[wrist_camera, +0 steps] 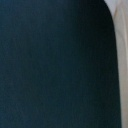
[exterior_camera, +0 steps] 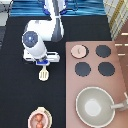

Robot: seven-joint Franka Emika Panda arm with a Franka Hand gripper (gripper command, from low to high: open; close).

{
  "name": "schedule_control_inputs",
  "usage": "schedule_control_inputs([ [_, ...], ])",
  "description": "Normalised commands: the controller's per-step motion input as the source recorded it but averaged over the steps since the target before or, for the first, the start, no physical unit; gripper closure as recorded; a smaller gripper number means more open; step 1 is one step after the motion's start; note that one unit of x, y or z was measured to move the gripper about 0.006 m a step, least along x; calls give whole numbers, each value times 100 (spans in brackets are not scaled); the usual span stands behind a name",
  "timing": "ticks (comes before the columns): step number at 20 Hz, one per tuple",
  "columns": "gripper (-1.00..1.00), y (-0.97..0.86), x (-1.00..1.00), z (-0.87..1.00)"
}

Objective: Take the lid off the pot, put the pot on the plate, and use the tool to push the pot to the front of the table.

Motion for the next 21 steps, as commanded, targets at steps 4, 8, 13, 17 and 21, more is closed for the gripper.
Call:
schedule_control_inputs([
  [4, -100, 9, -32, 66],
  [8, -100, 4, -18, 94],
  [13, -100, 3, -9, 100],
  [17, -100, 3, -5, 100],
  [21, -100, -1, -2, 61],
])
